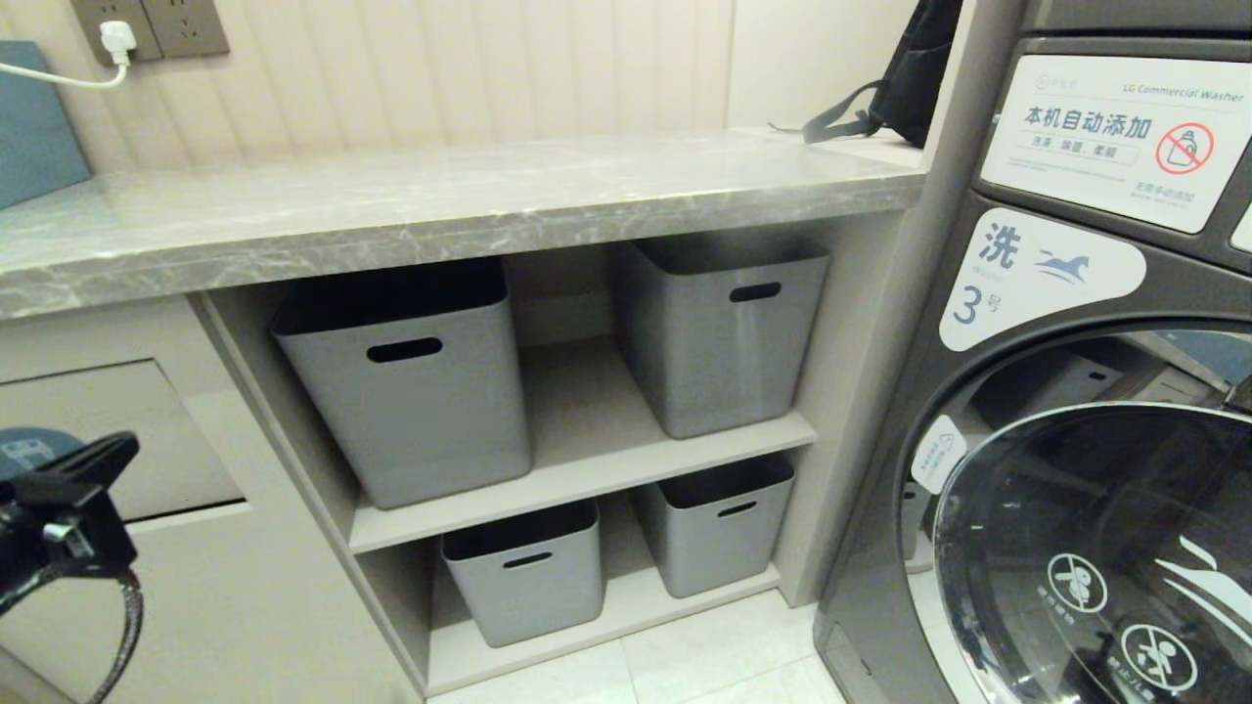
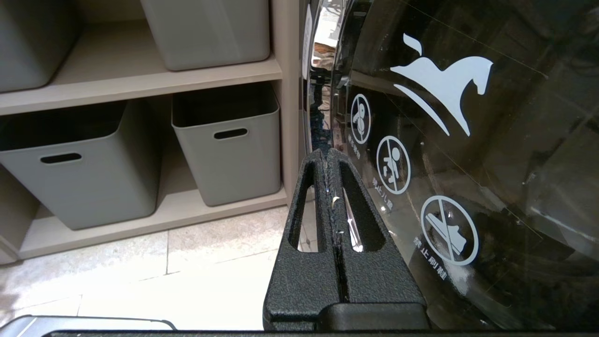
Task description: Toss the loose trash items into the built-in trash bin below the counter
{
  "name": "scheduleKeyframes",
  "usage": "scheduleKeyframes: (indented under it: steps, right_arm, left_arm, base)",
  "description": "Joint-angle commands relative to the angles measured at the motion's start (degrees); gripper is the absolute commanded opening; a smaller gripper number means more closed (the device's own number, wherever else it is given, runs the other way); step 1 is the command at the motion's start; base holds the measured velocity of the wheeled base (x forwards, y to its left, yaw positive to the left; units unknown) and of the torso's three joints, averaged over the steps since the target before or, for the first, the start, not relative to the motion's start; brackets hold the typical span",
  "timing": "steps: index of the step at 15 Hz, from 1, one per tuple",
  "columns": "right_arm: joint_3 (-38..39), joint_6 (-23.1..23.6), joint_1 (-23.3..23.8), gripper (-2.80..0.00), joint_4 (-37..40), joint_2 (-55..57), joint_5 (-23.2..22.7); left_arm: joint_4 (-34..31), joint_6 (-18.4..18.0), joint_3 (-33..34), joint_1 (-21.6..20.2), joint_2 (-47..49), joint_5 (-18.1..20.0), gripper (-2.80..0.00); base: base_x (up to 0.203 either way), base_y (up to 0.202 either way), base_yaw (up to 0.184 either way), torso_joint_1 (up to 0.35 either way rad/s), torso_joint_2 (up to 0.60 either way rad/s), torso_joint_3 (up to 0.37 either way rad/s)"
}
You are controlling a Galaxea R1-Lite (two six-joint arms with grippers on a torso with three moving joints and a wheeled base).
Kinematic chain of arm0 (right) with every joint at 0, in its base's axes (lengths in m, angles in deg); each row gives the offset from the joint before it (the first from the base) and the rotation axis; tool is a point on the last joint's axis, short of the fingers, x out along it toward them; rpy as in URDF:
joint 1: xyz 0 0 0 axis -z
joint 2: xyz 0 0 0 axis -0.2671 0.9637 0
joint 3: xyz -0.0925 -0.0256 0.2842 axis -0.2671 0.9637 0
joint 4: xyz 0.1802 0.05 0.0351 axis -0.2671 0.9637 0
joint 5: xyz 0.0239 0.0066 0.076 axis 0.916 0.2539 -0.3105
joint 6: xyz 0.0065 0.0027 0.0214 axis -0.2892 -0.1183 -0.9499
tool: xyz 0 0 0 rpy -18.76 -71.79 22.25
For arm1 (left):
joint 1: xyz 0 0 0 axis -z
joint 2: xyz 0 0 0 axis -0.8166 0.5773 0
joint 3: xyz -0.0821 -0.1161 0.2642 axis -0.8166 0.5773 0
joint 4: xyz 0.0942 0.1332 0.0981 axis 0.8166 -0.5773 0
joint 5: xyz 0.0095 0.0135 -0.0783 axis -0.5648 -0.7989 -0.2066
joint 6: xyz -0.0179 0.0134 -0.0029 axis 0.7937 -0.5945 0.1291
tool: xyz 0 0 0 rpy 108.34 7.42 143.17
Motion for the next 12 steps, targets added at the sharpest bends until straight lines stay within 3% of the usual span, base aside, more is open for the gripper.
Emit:
scheduleKeyframes:
  steps: [1, 3, 5, 7, 12]
  right_arm:
    - [0.0, 0.0, 0.0, -2.8, 0.0, 0.0, 0.0]
    - [0.0, 0.0, -0.1, -2.8, 0.0, -0.1, 0.0]
    - [0.0, 0.0, 0.0, -2.8, 0.0, -0.1, 0.0]
    - [0.0, 0.0, 0.0, -2.8, 0.0, -0.1, 0.0]
    - [0.0, 0.0, 0.0, -2.8, 0.0, -0.1, -0.1]
  left_arm:
    - [-1.4, -0.2, 0.2, 9.3, -9.3, -2.6, -2.8]
    - [-6.3, 0.0, 2.9, 9.9, -16.9, 0.7, -2.8]
    - [-11.8, 0.6, 6.0, 6.3, -25.8, 8.1, -2.8]
    - [-15.9, 1.3, 9.3, 4.0, -33.1, 12.7, -2.8]
    - [-19.0, 1.8, 20.3, -2.3, -47.5, 17.8, -2.8]
  base:
    - [0.0, 0.0, 0.0, 0.0, 0.0, 0.0]
    - [0.0, 0.0, 0.0, 0.0, 0.0, 0.0]
    - [0.0, 0.0, 0.0, 0.0, 0.0, 0.0]
    - [0.0, 0.0, 0.0, 0.0, 0.0, 0.0]
    - [0.0, 0.0, 0.0, 0.0, 0.0, 0.0]
